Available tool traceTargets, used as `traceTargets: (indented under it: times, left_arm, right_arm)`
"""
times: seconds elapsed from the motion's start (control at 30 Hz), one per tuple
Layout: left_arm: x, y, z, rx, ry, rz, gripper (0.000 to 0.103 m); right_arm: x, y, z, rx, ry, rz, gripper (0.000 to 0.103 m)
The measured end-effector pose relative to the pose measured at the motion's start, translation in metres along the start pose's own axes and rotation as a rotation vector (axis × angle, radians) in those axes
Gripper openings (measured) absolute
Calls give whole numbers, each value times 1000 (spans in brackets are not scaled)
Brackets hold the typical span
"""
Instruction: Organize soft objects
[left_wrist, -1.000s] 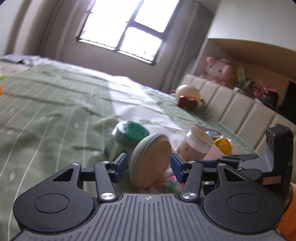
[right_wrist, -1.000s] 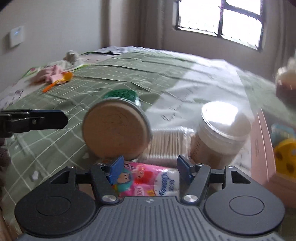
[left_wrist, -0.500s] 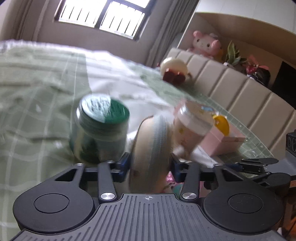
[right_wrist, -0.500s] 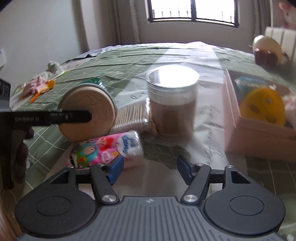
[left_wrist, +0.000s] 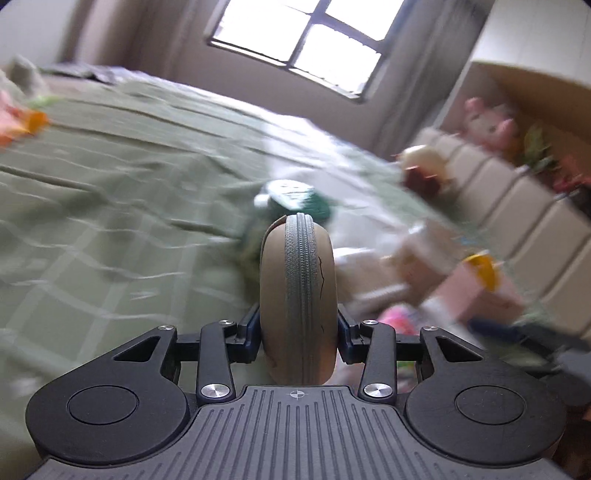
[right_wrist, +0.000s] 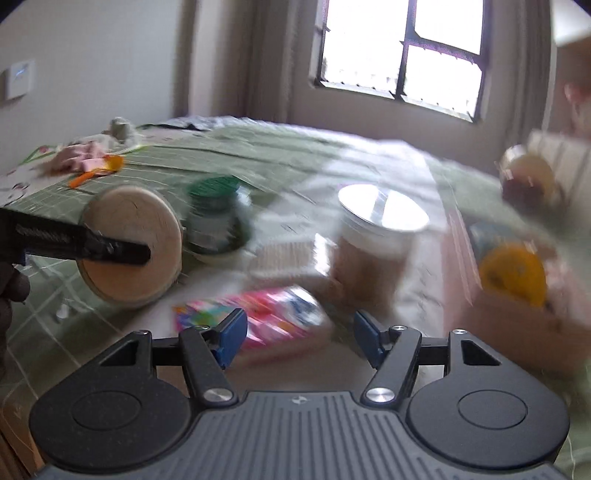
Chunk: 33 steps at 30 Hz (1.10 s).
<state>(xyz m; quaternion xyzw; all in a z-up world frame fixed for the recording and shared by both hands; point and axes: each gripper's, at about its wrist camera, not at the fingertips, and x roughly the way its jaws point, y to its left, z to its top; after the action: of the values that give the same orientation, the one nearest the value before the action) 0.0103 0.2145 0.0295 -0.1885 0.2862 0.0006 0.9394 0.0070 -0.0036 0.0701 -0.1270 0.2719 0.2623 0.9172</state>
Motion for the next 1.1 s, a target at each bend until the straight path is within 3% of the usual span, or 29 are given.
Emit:
traceTargets:
  times: [0.07, 0.2, 0.5, 0.73, 0.87, 1.0, 1.1]
  left_arm:
    - [-5, -1, -2, 19, 14, 79, 44]
    - [-8, -6, -1, 21, 42, 118, 44]
    - [-11, -11, -4, 40, 44, 120, 44]
    - [-11, -13, -5, 54, 47, 128, 44]
    - [-12, -14, -6, 61, 52, 133, 44]
    - [-12, -15, -6, 62, 53, 135, 44]
    - [-12, -16, -7, 68, 58, 140, 44]
  right_arm:
    - [6, 24, 1, -84, -1, 6, 64]
    - [17, 57, -8, -218, 40, -37, 63]
    - [5, 14, -30, -180, 116, -197, 63]
    - [-6, -16, -46, 39, 167, -87, 64]
    - [-1, -24, -47, 157, 198, -56, 70]
    - [7, -33, -49, 225, 221, -5, 83]
    - [11, -30, -48, 209, 239, 20, 94]
